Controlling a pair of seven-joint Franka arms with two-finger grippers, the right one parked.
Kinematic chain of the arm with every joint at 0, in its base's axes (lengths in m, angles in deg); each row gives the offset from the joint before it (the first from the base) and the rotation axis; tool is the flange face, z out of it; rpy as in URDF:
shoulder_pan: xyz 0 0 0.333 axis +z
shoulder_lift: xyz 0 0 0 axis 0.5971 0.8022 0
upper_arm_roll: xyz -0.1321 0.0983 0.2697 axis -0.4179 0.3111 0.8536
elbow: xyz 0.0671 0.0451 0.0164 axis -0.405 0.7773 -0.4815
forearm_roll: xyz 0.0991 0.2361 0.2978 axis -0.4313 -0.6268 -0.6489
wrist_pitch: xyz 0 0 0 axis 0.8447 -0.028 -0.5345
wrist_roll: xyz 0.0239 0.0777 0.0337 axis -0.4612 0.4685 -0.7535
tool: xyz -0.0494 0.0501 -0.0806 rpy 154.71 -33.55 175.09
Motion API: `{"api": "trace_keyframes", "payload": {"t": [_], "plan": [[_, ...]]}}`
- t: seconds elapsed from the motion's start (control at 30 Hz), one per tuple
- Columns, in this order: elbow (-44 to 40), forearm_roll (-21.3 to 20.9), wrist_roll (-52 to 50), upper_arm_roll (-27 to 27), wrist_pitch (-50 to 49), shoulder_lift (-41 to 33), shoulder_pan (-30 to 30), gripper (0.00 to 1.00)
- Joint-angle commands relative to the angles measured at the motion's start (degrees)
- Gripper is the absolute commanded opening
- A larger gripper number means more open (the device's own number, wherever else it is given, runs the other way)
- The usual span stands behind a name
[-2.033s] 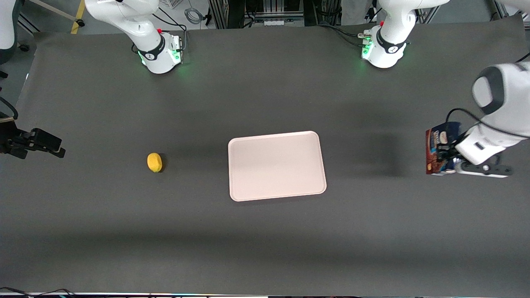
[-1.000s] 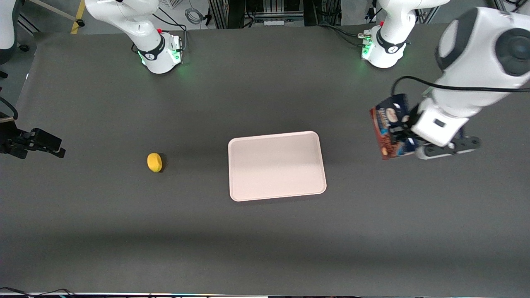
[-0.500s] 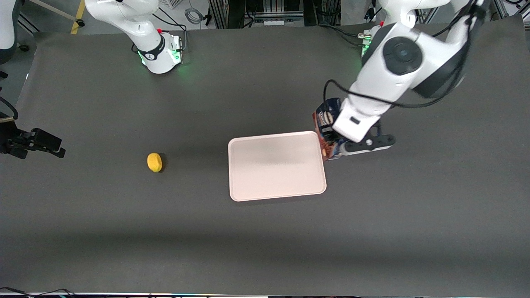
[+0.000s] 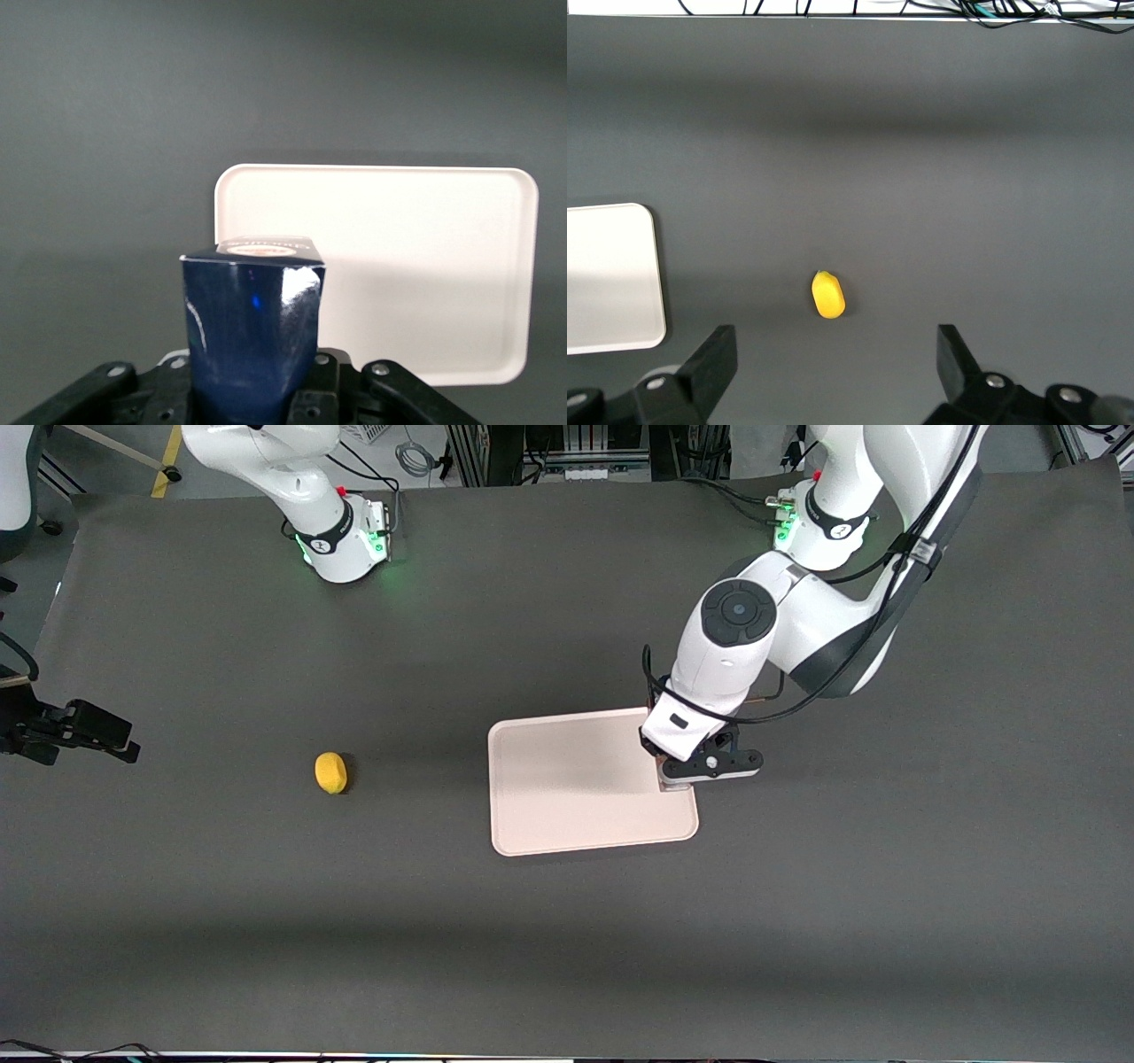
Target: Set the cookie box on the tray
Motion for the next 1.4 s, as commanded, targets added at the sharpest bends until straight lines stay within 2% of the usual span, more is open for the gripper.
{"api": "trace_keyframes", "payload": {"t": [0.0, 0.1, 0.33, 0.53, 0.77, 0.93, 1.37], "plan": [[-0.9, -5.1, -5.7, -0.2, 1.1, 2.7, -1.5, 0.12], [-1.0, -7.2, -8.3, -0.2, 2.9, 4.4, -2.4, 0.12], [-1.2, -8.8, -10.4, -0.2, 5.4, 6.5, -3.4, 0.12], [-1.2, -15.3, -10.6, -0.2, 7.0, 8.7, -3.4, 0.12], [-1.2, -16.0, -11.8, -0.1, 10.7, 10.7, -3.7, 0.12], [-1.1, -18.6, -11.9, -0.1, 10.7, 11.9, -3.7, 0.12], [-0.8, -21.0, -12.0, 0.5, 10.7, 13.7, -3.7, 0.12]]}}
